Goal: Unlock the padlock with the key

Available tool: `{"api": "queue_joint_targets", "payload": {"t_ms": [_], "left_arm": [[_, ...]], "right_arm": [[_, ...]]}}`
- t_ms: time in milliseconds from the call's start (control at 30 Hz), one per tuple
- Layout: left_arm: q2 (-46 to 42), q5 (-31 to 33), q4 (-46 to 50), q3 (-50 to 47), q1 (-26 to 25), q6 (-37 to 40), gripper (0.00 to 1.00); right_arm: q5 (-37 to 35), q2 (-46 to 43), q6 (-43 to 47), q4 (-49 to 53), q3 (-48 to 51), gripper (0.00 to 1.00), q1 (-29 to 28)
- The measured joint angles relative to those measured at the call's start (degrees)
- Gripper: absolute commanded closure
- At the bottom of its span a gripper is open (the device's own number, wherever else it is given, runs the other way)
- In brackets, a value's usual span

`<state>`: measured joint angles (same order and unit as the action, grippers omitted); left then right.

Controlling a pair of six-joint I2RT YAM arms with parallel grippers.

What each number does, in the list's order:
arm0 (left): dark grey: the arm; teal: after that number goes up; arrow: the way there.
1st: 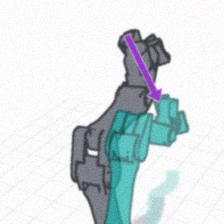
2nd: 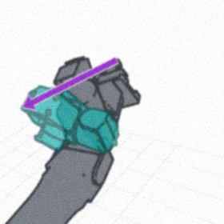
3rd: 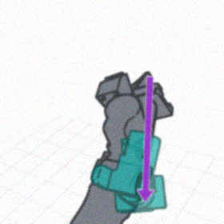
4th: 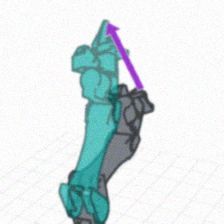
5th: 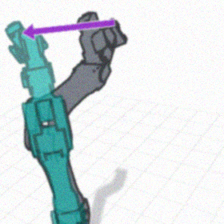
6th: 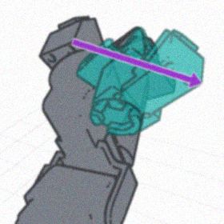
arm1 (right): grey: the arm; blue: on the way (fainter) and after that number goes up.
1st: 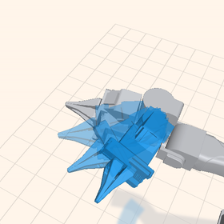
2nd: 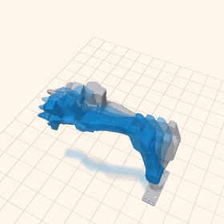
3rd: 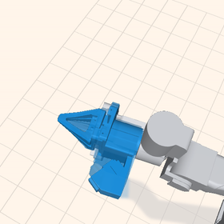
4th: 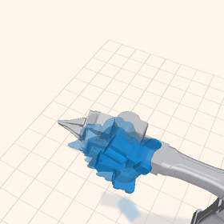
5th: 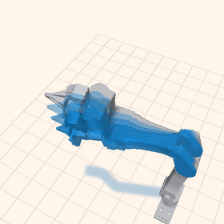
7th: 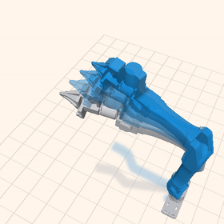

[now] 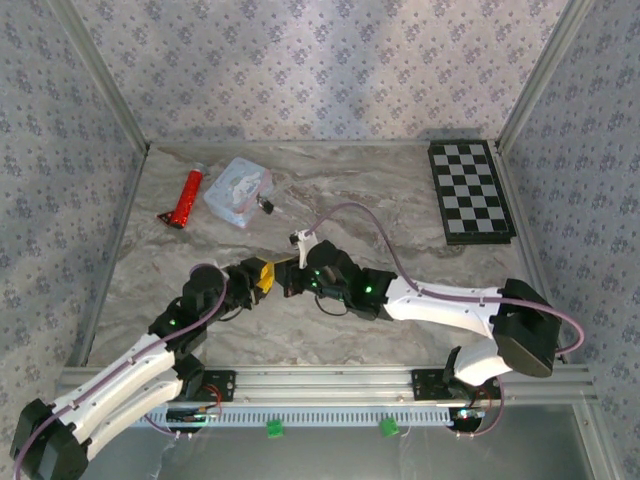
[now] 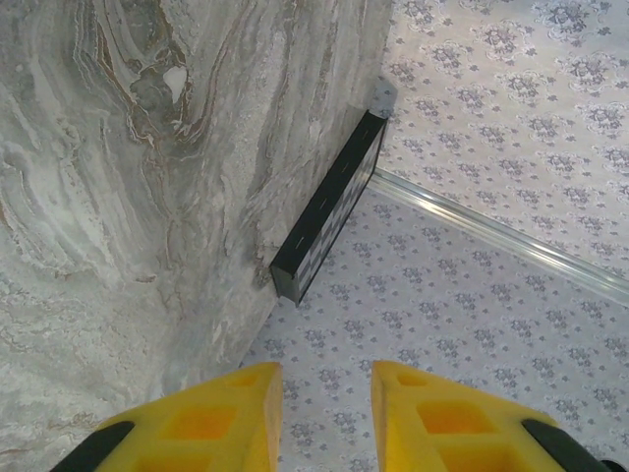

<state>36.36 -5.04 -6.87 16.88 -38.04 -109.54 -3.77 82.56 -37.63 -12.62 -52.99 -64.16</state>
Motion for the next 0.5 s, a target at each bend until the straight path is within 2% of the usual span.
{"api": "queue_joint_targets", "payload": {"t_ms": [300,500], "left_arm": [[-0.37,0.37,0.59,0.02,0.00,0.42,0.79],[-0.37,0.39,0.61,0.02,0.02,0.68,0.90]], "right_arm": [[-0.02,-0.31,-0.02,-0.90,1.75,1.00,-0.50],[-0.02,-0.31,-0.02,-0.94,1.75,1.00,-1.03]]}}
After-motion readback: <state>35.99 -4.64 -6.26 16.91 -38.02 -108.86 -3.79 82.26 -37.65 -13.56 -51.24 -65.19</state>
